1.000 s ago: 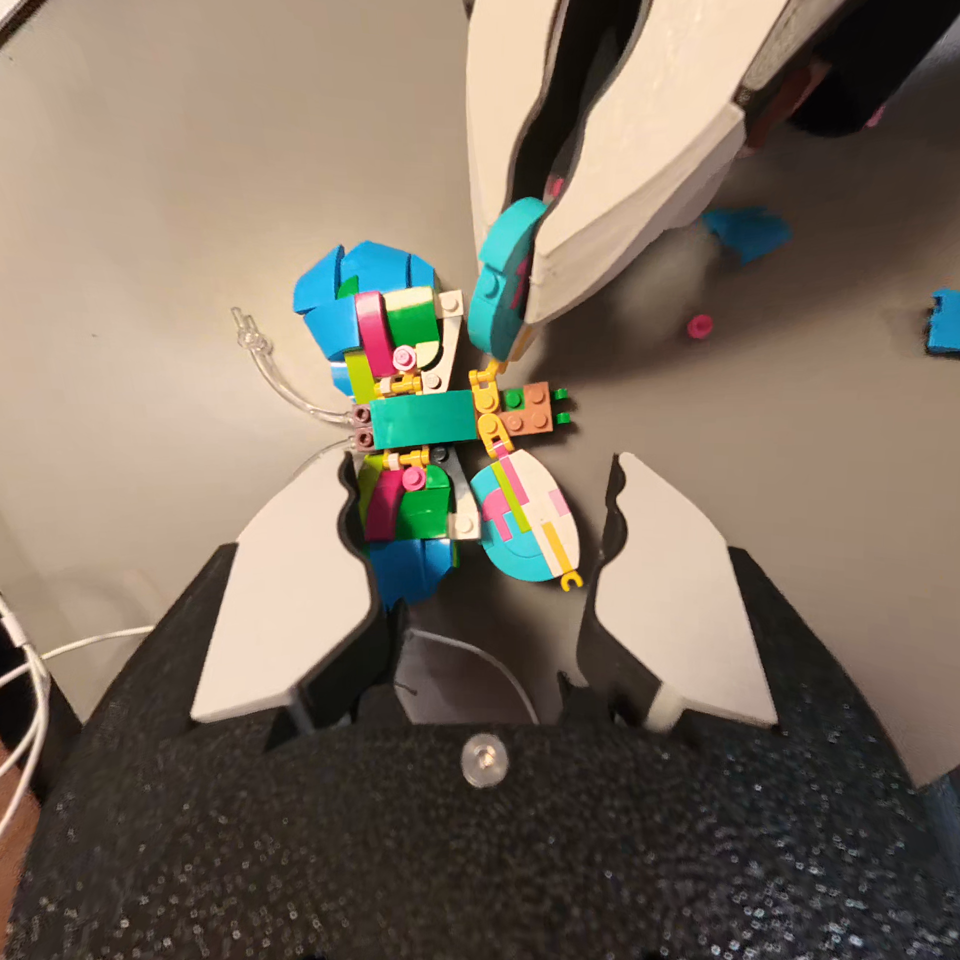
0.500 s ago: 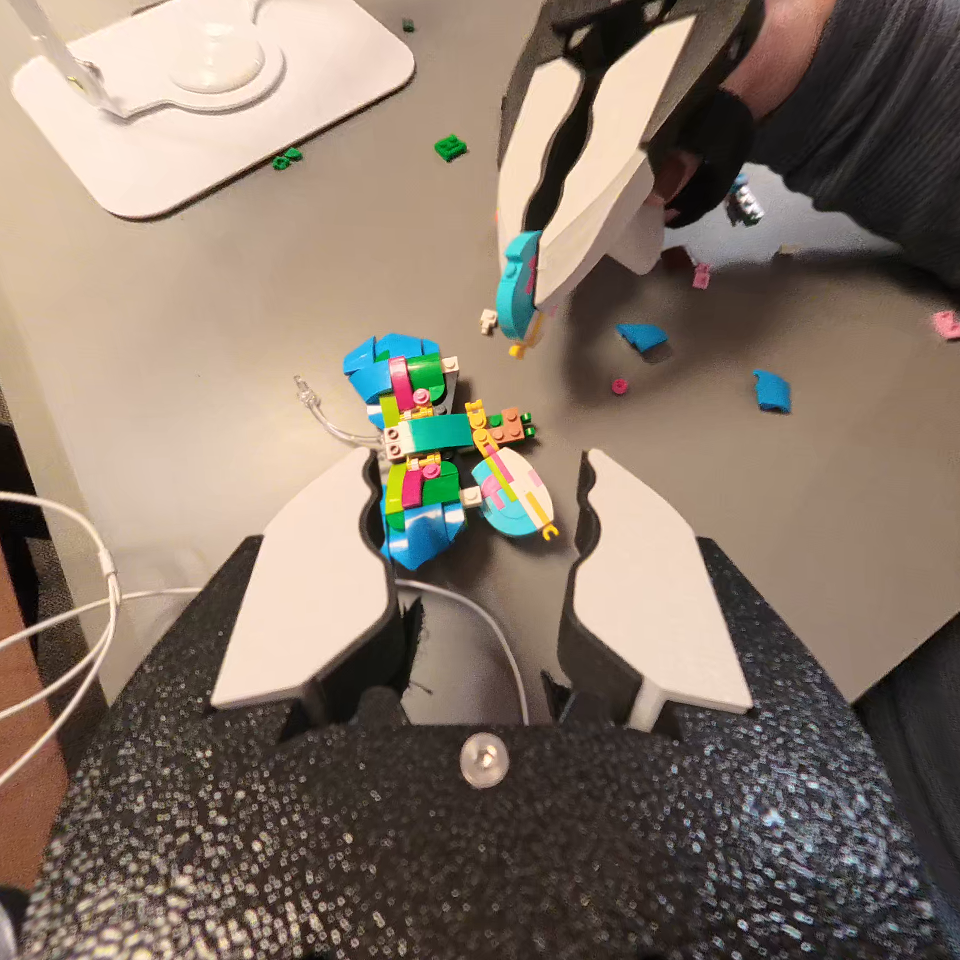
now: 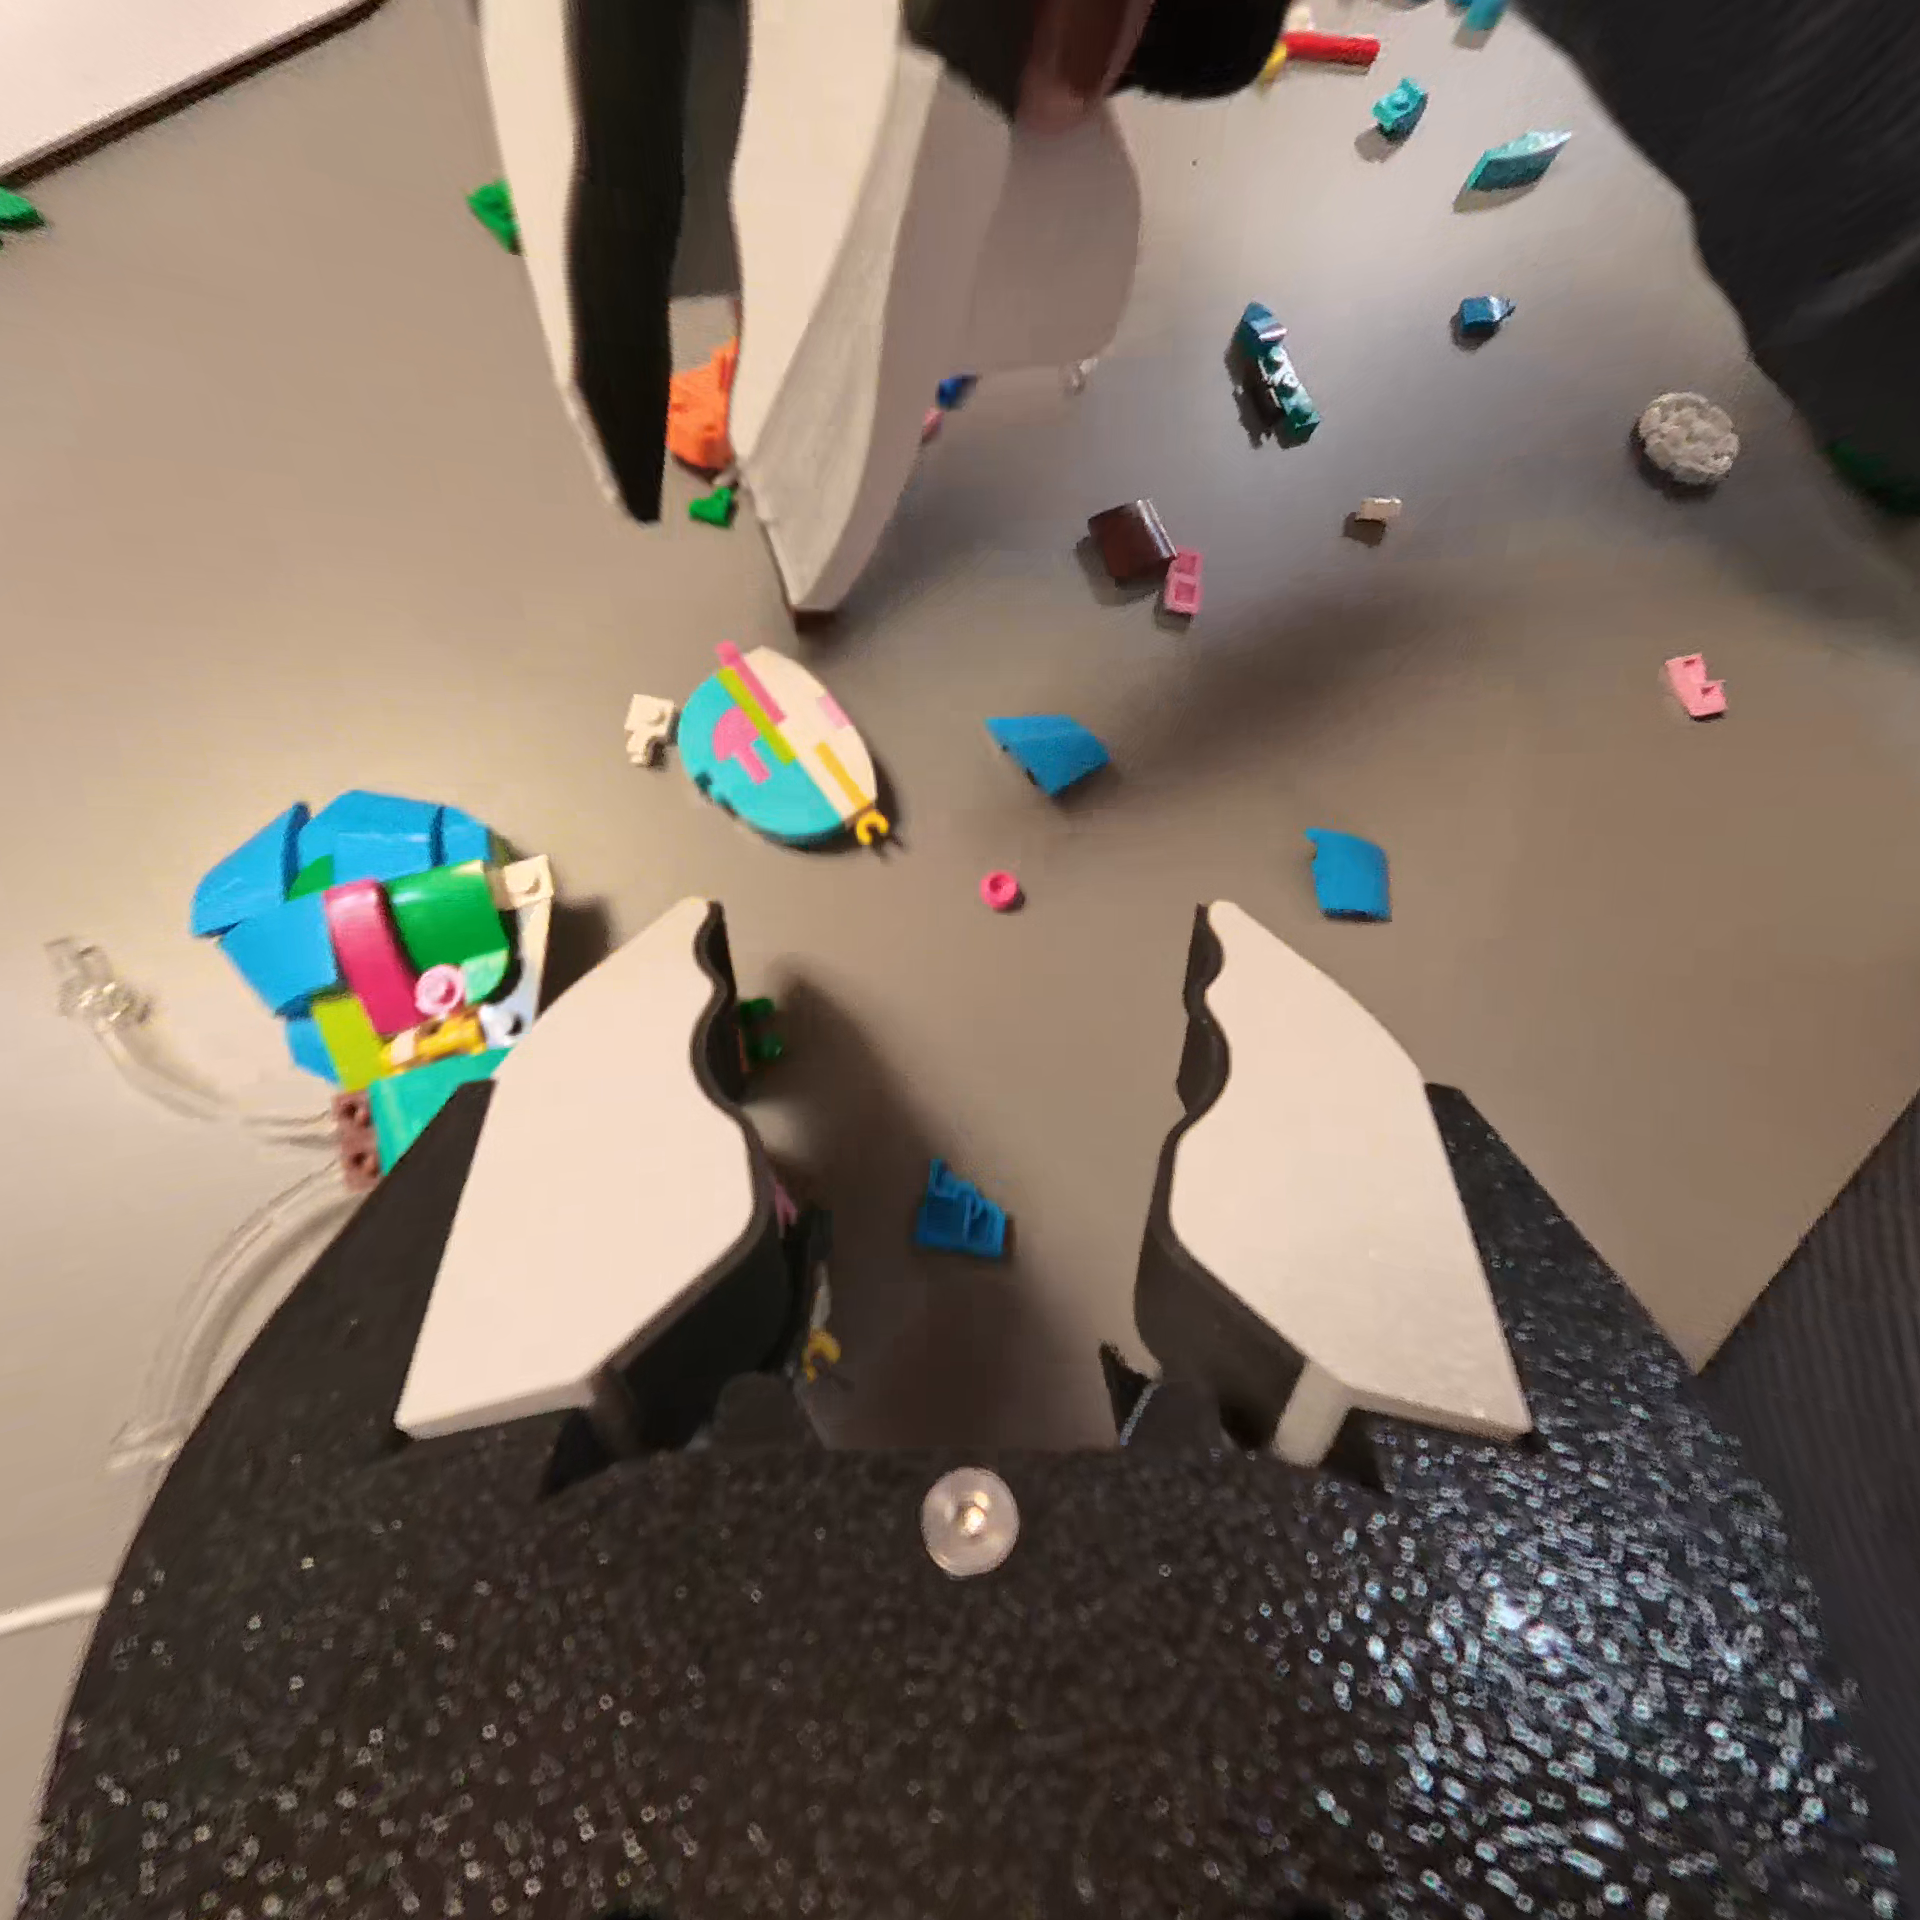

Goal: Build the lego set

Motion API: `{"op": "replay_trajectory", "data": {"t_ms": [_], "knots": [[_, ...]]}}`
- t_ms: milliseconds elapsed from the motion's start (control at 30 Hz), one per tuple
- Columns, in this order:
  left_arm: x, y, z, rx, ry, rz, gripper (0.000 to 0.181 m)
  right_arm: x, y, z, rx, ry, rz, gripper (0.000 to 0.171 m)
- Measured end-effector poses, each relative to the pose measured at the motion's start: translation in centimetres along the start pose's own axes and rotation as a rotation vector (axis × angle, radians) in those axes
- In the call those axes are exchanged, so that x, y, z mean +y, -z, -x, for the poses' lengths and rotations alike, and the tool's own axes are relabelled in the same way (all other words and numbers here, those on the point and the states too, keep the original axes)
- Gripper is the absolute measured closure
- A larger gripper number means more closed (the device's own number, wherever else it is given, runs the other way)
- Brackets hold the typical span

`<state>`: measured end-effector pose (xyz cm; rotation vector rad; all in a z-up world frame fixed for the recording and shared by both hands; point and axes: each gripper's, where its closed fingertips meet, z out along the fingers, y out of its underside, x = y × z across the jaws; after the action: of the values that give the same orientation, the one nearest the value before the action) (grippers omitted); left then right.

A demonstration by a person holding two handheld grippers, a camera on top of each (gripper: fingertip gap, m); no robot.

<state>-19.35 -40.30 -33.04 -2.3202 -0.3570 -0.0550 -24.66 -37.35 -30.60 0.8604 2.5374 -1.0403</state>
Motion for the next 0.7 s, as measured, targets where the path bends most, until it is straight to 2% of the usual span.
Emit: {"op": "replay_trajectory", "data": {"t_ms": [167, 267, 367, 400, 567, 700], "knots": [[-0.6, -2.0, 0.5, -0.026, 0.008, 0.062, 0.089, 4.3, -0.3, 0.9, 0.037, -0.132, 0.028, 0.142], [-0.5, -2.7, 0.1, -0.006, 0.015, 0.101, 0.085, 5.1, -1.2, 0.7, 0.077, -0.152, 0.025, 0.142], [-0.8, -2.6, -3.6, 0.196, 0.054, 0.079, 0.092, 4.4, -0.9, -0.5, 0.190, -0.155, -0.056, 0.142], [-0.8, -2.3, -4.1, 0.216, 0.068, 0.066, 0.093, 4.1, -0.6, -0.7, 0.236, -0.148, -0.089, 0.141], [-0.3, 1.4, -2.7, 0.086, 0.086, -0.055, 0.097, 4.0, -0.8, -0.1, 0.410, -0.070, -0.140, 0.135], [0.6, 4.5, -0.3, -0.056, 0.097, -0.104, 0.100, 4.6, -2.0, -0.1, 0.473, 0.041, -0.034, 0.123]]}}
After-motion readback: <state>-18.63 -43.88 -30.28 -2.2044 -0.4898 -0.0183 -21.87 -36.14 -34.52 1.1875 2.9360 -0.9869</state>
